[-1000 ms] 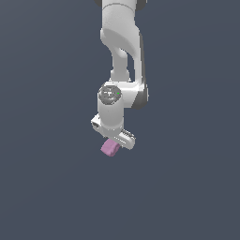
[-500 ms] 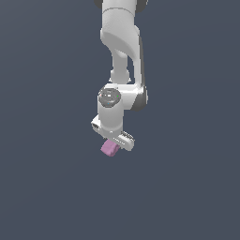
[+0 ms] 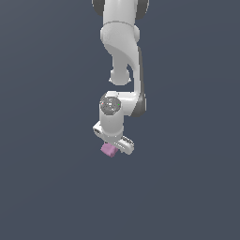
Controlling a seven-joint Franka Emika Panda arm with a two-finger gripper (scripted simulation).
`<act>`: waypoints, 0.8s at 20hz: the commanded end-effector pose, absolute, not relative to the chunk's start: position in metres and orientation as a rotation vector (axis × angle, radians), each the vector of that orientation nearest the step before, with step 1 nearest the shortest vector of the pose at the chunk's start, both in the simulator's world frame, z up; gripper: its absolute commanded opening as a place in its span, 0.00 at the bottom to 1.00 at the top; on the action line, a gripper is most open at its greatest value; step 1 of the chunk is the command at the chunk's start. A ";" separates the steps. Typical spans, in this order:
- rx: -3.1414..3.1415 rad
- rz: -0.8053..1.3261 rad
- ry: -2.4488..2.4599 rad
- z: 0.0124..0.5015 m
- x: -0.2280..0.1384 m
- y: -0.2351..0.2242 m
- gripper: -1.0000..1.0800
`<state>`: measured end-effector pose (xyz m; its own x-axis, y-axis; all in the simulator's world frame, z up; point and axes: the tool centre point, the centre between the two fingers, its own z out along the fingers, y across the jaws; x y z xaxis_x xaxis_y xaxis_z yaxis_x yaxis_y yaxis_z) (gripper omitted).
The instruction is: Pick up the object and move it to a goal position.
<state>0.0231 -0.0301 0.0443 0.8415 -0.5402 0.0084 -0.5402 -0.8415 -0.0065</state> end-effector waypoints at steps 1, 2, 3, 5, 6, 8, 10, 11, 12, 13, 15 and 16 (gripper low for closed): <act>-3.013 0.000 0.888 0.036 0.020 -0.032 0.96; -3.013 0.000 0.888 0.036 0.020 -0.032 0.00; -3.013 0.000 0.888 0.036 0.020 -0.032 0.00; -3.013 0.000 0.888 0.036 0.020 -0.032 0.00; -3.013 0.000 0.888 0.036 0.020 -0.032 0.00; -3.013 0.000 0.888 0.036 0.020 -0.032 0.00; -3.013 0.000 0.888 0.036 0.020 -0.032 0.00; -3.013 0.000 0.888 0.036 0.020 -0.032 0.00; -3.010 -0.019 0.881 0.043 0.024 -0.029 0.00; -3.010 -0.019 0.881 0.043 0.024 -0.029 0.00; -3.010 -0.019 0.881 0.045 0.023 -0.028 0.00; -3.010 -0.019 0.881 0.046 0.022 -0.027 0.00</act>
